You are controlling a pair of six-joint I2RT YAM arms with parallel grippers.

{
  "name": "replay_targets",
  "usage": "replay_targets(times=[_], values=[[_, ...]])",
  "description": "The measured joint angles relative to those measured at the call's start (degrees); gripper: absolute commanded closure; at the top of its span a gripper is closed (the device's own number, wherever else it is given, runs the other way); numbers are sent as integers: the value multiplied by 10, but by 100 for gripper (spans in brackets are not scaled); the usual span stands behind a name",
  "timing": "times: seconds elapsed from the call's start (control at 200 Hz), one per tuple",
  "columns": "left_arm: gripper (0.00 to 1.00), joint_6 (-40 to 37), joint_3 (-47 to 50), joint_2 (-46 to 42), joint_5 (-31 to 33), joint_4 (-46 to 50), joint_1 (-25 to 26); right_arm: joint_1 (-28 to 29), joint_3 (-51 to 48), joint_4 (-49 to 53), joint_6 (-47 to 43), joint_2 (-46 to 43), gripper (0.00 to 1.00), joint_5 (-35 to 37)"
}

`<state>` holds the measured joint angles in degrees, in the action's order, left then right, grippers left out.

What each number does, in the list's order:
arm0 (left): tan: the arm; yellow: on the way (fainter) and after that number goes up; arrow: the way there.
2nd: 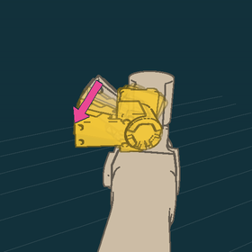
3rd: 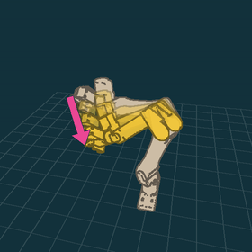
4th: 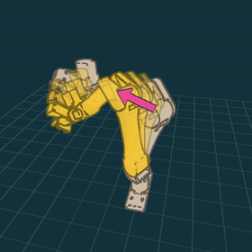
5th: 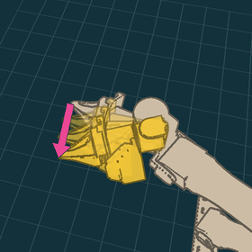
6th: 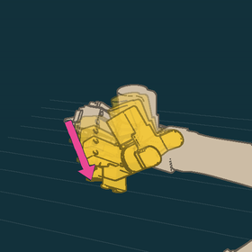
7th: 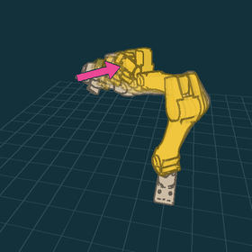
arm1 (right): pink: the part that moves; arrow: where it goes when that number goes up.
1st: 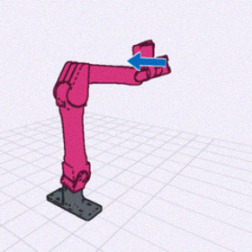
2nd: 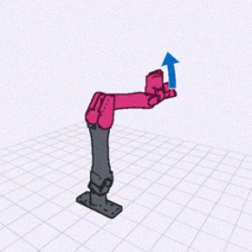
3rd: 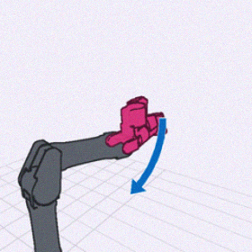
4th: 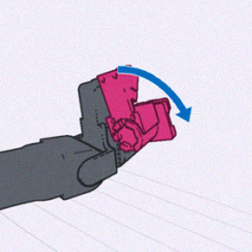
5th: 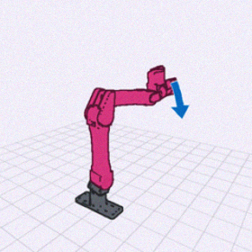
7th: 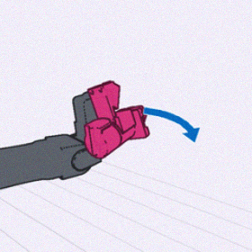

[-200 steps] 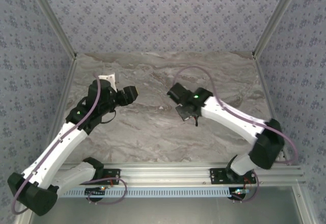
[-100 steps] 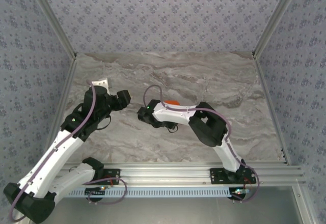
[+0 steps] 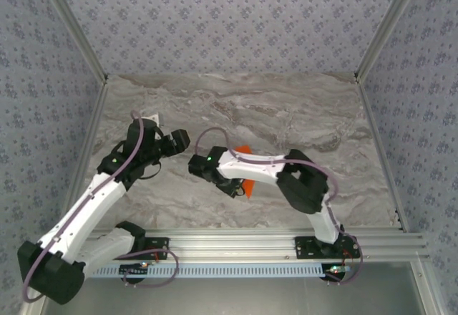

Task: Fold a paper plane with a square sheet of paper (fold left side to right side)
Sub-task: Turn over the paper at the center of the table.

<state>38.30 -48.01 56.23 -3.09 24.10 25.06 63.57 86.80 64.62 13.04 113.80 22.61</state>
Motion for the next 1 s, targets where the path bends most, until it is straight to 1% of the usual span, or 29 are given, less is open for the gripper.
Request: replay_targets(times=[0.065,0.1,0.2,0.26,0.38,0.45,0.57,0.7,0.794,0.889,0.939,0.999], values=[[19,10,14,19,-39,-25,-3,-2,-28,-24,1,-63,21,-39],[19,17,23,31,-61,-42,-3,-5,-46,-39,2,-101,20,-60],[19,39,47,68,-118,-95,2,-36,-110,-93,11,-217,15,-123],[20,55,58,95,-142,-132,15,-77,-158,-134,18,-284,12,-165],[21,84,68,166,-176,-203,55,-199,-271,-229,36,-398,1,-251],[21,96,68,209,-188,-240,75,-261,-325,-278,47,-441,0,-294],[24,109,58,287,-205,-285,97,-334,-385,-342,60,-479,0,-372],[26,115,26,362,-219,-316,107,-388,-422,-398,74,-489,0,-438],[28,122,7,400,-229,-339,108,-413,-447,-431,85,-495,0,-473],[32,127,-13,433,-237,-355,109,-430,-467,-453,91,-498,0,-499],[36,128,-22,448,-243,-363,110,-438,-475,-463,93,-498,0,-512],[42,129,-31,464,-251,-374,111,-448,-483,-472,95,-498,0,-526]])
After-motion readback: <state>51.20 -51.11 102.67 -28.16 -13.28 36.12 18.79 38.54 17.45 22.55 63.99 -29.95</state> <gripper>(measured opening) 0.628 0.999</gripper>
